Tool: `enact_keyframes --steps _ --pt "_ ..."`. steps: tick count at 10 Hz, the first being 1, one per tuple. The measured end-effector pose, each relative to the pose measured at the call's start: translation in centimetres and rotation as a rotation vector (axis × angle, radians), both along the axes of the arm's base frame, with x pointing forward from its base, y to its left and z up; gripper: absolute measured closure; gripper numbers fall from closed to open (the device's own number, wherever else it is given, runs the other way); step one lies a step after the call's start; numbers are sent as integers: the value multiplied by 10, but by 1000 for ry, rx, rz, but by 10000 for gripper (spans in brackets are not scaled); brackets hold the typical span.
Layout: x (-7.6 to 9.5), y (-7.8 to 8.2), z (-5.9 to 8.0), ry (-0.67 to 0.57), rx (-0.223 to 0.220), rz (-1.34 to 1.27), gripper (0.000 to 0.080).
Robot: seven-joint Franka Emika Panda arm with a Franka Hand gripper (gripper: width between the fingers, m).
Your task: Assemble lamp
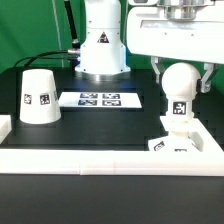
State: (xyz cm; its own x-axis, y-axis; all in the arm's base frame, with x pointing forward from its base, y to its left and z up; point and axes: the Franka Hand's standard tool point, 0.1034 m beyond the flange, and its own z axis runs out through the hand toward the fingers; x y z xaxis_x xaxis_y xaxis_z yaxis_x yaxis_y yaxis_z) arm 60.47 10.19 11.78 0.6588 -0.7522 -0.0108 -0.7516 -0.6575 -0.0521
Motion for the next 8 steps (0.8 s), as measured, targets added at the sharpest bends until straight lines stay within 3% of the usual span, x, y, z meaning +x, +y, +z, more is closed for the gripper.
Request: enact_keyframes --steps 1,2,3,8 --pt "0 0 0 -1 -1 28 210" --pt "0 0 0 -3 -2 68 125" --pt "0 1 0 -6 -3 111 105" --pt "2 -1 2 -28 -20 553 100"
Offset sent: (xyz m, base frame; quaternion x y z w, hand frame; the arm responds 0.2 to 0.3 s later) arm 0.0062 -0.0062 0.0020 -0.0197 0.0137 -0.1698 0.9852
